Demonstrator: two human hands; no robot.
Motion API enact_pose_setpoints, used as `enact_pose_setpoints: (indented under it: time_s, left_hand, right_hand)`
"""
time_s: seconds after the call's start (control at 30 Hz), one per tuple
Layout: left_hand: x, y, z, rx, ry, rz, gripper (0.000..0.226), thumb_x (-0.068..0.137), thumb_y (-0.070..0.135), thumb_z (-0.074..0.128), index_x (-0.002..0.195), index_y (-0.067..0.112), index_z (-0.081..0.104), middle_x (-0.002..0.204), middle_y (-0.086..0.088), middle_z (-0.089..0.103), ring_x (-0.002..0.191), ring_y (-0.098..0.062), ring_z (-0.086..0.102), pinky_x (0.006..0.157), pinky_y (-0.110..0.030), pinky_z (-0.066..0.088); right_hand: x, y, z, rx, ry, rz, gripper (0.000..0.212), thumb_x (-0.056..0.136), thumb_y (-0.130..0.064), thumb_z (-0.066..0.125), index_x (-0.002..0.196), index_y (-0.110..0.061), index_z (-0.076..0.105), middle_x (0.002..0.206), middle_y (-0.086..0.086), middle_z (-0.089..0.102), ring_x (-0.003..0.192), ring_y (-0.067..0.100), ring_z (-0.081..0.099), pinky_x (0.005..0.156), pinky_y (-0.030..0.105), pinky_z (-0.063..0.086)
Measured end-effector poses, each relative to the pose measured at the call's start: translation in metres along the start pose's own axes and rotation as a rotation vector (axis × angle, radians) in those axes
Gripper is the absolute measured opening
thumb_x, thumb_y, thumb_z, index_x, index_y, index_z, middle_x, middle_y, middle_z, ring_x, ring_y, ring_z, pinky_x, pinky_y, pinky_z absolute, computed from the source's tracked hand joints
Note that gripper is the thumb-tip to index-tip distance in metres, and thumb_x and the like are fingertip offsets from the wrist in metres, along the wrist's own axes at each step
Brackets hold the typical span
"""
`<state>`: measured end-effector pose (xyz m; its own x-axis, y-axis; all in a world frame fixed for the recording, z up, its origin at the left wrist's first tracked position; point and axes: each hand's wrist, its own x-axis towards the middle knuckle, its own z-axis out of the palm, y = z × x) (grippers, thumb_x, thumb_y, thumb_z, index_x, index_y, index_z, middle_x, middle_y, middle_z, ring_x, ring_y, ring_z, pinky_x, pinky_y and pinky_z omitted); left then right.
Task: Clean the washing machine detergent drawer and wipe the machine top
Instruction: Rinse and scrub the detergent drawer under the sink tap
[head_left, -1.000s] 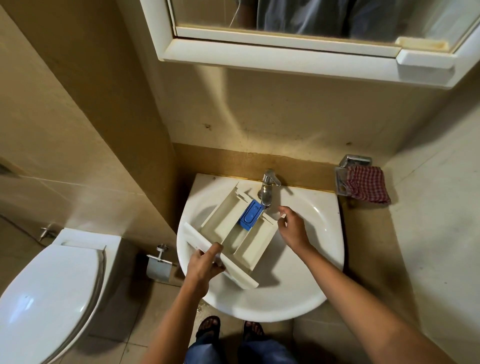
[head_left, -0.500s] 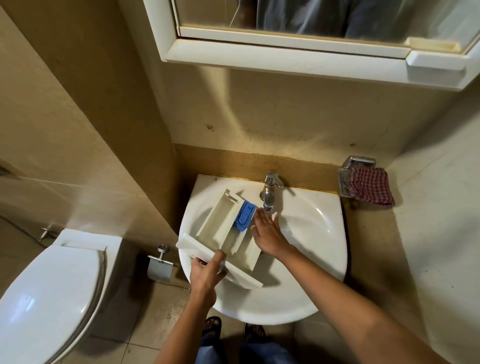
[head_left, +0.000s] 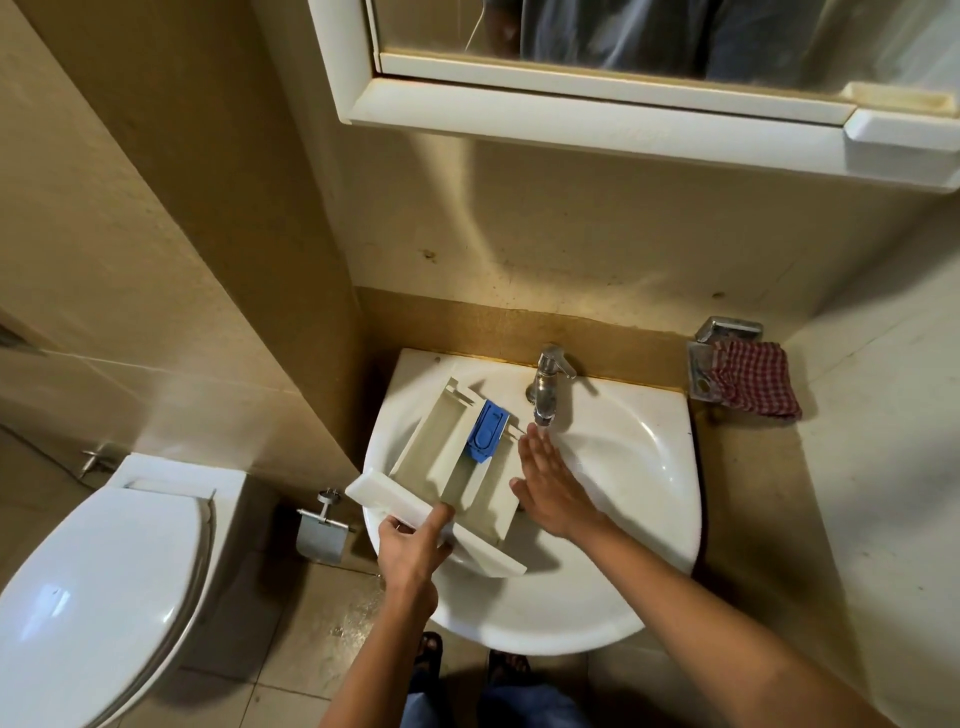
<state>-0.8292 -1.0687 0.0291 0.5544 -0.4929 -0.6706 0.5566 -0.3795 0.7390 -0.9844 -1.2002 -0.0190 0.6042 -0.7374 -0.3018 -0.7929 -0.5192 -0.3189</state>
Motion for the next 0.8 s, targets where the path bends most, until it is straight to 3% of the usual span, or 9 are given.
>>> enact_pose_setpoints:
  time_s: [0.1, 0.2, 0.33, 0.43, 0.5, 0.6, 0.63, 0.73, 0.8]
  left_hand:
    - [0.0, -0.002, -0.001, -0.016, 0.004, -0.004, 0.072, 0.051, 0.022, 0.08, 0.115, 0.002, 0.053, 0.105, -0.015, 0.063, 0.093, -0.028, 0.066, 0.072, -0.039, 0.06]
    - [-0.001, -0.004, -0.004, -0.054, -0.024, 0.005, 0.067, 0.059, 0.016, 0.079, 0.118, 0.002, 0.05, 0.107, -0.015, 0.063, 0.096, -0.029, 0.065, 0.07, -0.036, 0.059]
    - [0.001, -0.01, -0.002, -0.152, -0.061, -0.005, 0.064, 0.068, 0.014, 0.078, 0.123, 0.002, 0.047, 0.116, -0.017, 0.062, 0.103, -0.032, 0.066, 0.068, -0.032, 0.06]
    - [0.003, -0.01, 0.004, -0.221, -0.075, -0.027, 0.055, 0.08, 0.006, 0.072, 0.128, -0.001, 0.046, 0.121, -0.019, 0.061, 0.107, -0.038, 0.064, 0.069, -0.033, 0.06]
    - [0.007, -0.005, 0.007, -0.237, -0.103, -0.025, 0.05, 0.081, 0.004, 0.069, 0.126, -0.003, 0.048, 0.118, -0.022, 0.062, 0.107, -0.04, 0.063, 0.067, -0.032, 0.059]
    - [0.012, 0.003, 0.008, -0.238, -0.155, -0.003, 0.044, 0.071, 0.006, 0.07, 0.113, 0.003, 0.056, 0.105, -0.017, 0.065, 0.097, -0.036, 0.064, 0.064, -0.031, 0.059]
    - [0.013, 0.005, 0.009, -0.232, -0.156, 0.004, 0.048, 0.066, 0.01, 0.069, 0.112, 0.005, 0.056, 0.103, -0.014, 0.065, 0.097, -0.034, 0.064, 0.065, -0.032, 0.059]
    - [0.014, 0.003, 0.014, -0.217, -0.155, 0.016, 0.044, 0.07, 0.005, 0.071, 0.111, 0.006, 0.057, 0.097, -0.01, 0.066, 0.095, -0.031, 0.064, 0.069, -0.035, 0.057]
    - [0.014, 0.0, 0.02, -0.216, -0.122, 0.005, 0.029, 0.08, -0.004, 0.068, 0.103, 0.009, 0.056, 0.092, -0.009, 0.064, 0.092, -0.028, 0.062, 0.072, -0.036, 0.056]
  right_hand:
    - [-0.032, -0.01, 0.023, -0.021, -0.051, -0.231, 0.064, 0.102, -0.027, 0.032, 0.151, -0.008, -0.003, 0.151, 0.005, -0.026, 0.141, 0.023, -0.028, 0.12, 0.037, -0.008]
    - [-0.037, 0.009, 0.028, -0.106, -0.041, -0.48, 0.055, 0.101, -0.029, 0.032, 0.152, -0.02, 0.012, 0.158, -0.005, -0.003, 0.146, 0.014, -0.013, 0.117, 0.028, -0.012]
    - [-0.009, 0.022, 0.0, -0.227, 0.146, -0.36, 0.054, 0.098, -0.032, 0.031, 0.149, -0.016, 0.025, 0.156, 0.001, 0.023, 0.144, 0.017, 0.015, 0.119, 0.034, 0.01]
    - [0.004, 0.013, -0.018, -0.154, 0.2, -0.286, 0.057, 0.097, -0.027, 0.029, 0.15, -0.01, 0.022, 0.157, 0.005, 0.018, 0.145, 0.02, 0.011, 0.119, 0.035, 0.01]
    - [0.001, 0.011, -0.016, -0.136, 0.151, -0.379, 0.059, 0.095, -0.021, 0.035, 0.15, -0.008, 0.021, 0.157, 0.008, 0.018, 0.146, 0.021, 0.007, 0.12, 0.039, 0.014]
    - [-0.014, 0.019, 0.001, -0.246, -0.042, -0.605, 0.07, 0.094, -0.017, 0.043, 0.152, -0.016, 0.005, 0.16, 0.003, 0.003, 0.147, 0.018, -0.006, 0.121, 0.036, 0.003]
    - [-0.017, 0.029, 0.004, -0.283, -0.031, -0.653, 0.071, 0.094, -0.018, 0.044, 0.153, -0.017, 0.005, 0.16, 0.002, 0.002, 0.147, 0.017, -0.004, 0.121, 0.037, 0.004]
    - [-0.012, 0.047, -0.001, -0.454, 0.04, -0.663, 0.083, 0.079, 0.0, 0.055, 0.152, -0.016, 0.018, 0.158, 0.001, 0.016, 0.146, 0.018, 0.012, 0.119, 0.037, 0.012]
    - [-0.008, 0.042, -0.01, -0.427, 0.1, -0.53, 0.092, 0.067, 0.01, 0.053, 0.15, -0.013, 0.022, 0.157, 0.002, 0.019, 0.144, 0.018, 0.017, 0.117, 0.036, 0.017]
